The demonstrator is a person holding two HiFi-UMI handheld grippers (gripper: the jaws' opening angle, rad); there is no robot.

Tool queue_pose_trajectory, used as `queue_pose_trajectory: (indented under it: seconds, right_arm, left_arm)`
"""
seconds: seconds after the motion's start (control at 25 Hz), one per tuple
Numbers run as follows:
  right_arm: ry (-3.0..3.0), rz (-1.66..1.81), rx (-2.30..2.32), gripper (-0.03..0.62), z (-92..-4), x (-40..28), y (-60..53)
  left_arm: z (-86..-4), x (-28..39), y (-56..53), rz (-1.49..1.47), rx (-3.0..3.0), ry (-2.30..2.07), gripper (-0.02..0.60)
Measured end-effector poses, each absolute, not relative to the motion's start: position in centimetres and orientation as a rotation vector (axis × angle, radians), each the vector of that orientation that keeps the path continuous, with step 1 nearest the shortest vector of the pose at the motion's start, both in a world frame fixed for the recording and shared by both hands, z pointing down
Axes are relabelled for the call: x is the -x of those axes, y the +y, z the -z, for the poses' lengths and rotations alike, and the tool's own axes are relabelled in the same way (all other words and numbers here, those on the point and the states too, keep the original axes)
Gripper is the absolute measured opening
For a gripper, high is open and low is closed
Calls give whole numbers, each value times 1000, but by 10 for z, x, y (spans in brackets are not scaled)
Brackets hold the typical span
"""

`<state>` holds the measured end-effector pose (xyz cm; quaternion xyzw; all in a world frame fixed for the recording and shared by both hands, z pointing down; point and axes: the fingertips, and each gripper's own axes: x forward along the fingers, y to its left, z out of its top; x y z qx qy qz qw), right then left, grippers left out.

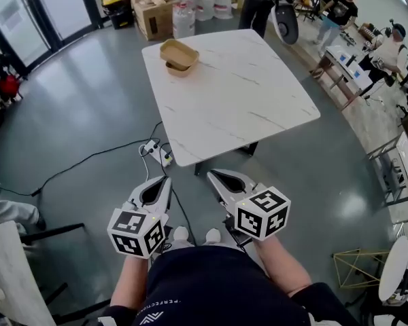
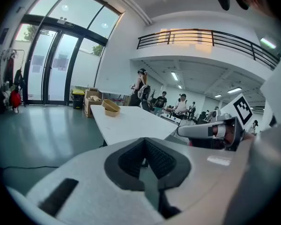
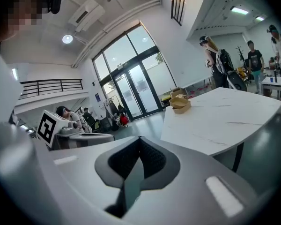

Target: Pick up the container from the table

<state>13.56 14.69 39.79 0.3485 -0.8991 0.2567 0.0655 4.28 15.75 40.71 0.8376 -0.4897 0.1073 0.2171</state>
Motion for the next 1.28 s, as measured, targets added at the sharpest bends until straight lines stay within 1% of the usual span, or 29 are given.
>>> queue_pose_trajectory:
  seconds: [0.32,0.68,0.96,1.28]
  right_arm:
    - [-2719,-754,-925,0,-409,-148,142]
    - [-2719,-733,-881,0,-412,-144,136]
    - [-2707,-759,-926,0,-417,-124,109]
    - [-2674,-773,-972,0,-414,-79,68]
  left_arm:
    - [-412,-61,160,-286,-2299,-1408,-6]
    - [-416,-52,158,-267,-2250,-1449,-6]
    - [-422,-32,131,-264,-2276,-1408,-6]
    - [-418,15,85,-260,-2286,-1362,-6]
